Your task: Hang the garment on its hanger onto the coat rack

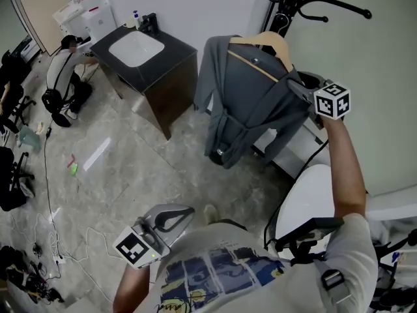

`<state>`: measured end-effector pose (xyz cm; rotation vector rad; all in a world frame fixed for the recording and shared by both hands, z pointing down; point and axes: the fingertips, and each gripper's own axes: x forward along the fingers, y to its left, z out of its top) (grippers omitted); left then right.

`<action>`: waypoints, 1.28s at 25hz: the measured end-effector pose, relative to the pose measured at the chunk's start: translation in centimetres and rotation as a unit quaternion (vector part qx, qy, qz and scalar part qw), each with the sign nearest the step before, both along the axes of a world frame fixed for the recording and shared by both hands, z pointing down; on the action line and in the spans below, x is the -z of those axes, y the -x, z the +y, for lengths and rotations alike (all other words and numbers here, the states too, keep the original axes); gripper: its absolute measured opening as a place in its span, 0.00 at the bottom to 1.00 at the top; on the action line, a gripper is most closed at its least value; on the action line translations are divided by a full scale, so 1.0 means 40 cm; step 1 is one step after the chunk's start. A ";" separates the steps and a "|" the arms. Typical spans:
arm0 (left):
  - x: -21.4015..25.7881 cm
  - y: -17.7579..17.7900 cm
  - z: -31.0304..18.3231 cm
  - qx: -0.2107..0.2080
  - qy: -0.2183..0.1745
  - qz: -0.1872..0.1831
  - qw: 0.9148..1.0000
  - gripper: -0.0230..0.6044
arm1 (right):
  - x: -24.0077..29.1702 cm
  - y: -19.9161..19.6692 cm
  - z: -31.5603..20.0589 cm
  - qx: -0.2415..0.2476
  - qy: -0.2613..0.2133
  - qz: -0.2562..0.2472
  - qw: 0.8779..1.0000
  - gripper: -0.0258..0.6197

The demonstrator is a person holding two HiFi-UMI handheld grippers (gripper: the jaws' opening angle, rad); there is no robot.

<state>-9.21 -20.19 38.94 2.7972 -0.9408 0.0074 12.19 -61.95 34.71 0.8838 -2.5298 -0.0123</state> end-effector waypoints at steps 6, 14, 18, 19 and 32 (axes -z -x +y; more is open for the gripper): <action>0.000 0.038 0.077 -0.014 0.004 -0.004 1.000 0.04 | 0.059 -0.053 0.088 -0.067 -0.057 0.007 0.996 0.36; 0.006 0.062 0.167 -0.042 -0.001 0.001 0.999 0.04 | 0.045 0.005 0.344 -0.070 -0.079 0.005 0.994 0.33; 0.006 0.069 0.216 -0.058 -0.002 -0.001 0.998 0.04 | -0.006 0.080 0.509 -0.048 -0.065 0.006 0.997 0.27; 0.006 0.072 0.229 -0.061 -0.005 -0.001 0.998 0.04 | -0.017 0.098 0.548 -0.043 -0.063 0.006 0.997 0.26; -0.012 0.071 0.406 -0.087 -0.010 0.003 0.996 0.04 | -0.101 0.257 0.977 -0.005 -0.040 -0.017 0.999 0.06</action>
